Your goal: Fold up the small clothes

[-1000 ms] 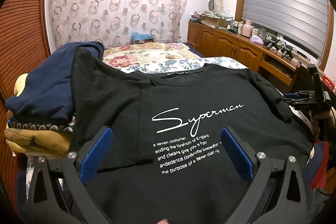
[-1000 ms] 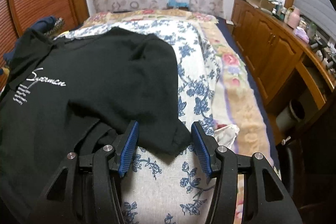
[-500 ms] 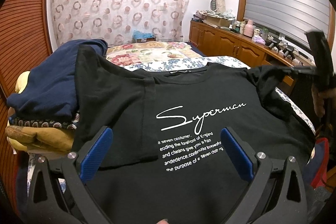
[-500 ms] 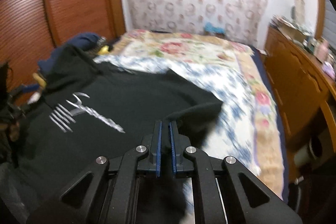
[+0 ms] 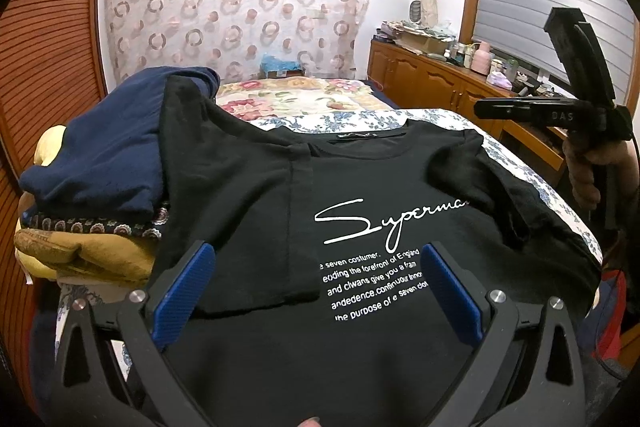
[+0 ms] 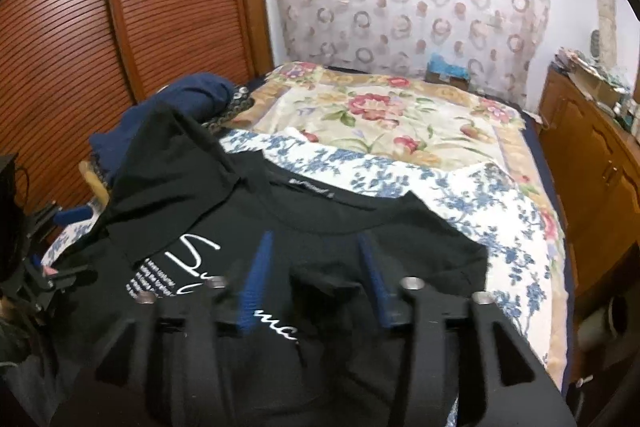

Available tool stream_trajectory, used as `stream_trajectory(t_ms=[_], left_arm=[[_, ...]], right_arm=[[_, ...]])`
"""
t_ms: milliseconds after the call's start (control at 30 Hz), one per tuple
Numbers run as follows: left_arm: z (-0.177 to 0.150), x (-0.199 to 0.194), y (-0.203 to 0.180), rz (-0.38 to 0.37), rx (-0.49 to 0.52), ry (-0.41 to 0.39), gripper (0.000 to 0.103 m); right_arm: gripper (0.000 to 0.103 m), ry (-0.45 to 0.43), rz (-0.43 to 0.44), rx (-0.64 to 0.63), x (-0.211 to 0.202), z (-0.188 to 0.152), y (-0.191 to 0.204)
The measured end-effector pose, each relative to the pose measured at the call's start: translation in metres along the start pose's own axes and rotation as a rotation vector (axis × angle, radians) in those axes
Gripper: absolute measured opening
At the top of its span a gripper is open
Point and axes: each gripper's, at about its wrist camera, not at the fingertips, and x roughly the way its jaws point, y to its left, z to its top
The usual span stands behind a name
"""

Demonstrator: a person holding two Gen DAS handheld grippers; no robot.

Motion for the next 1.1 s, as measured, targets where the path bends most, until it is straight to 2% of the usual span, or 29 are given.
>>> stream_trajectory(t_ms=[133,333,533,767,967,1067,1100], left_arm=[[-0.001,-0.001,0.001,0.001,-0.008,-0.002,0.103],[-0.001,-0.001,0.002,0.000,-0.011,0.001,0.103],[-0.002,0.000,-0.002,0.001,-0.009,0.008,0.103],[-0.002,0.001,-0.003,0.003,-0.010,0.010,0.103],[-0.002,0.000,-0.003,0.004,-0.009,0.011,0.103],[-0.002,0.000,-0.003,0.005,-0.011,0.011,0.103],[-0.003,0.001,-0.003,0.005,-0.013,0.011,0.103]], right_arm=[[0.048,0.008,-0.044,0.010,-0.007,-0.011,-0.012],[0.048,0.070,-0.090,-0.001,-0.011,-0.049,-0.015],[0.048,0.115,-0.058,-0.004,-0.006,-0.082,0.004],[0.048,0.122,-0.007,-0.026,-0.007,-0.095,0.033],[0.047,0.155,-0.041,-0.080,0.002,-0.104,0.050],[0.031,0.171,-0.074,-0.098,0.006,-0.108,0.050],[0.020,0.174,-0.075,-0.102,0.006,-0.108,0.049]])
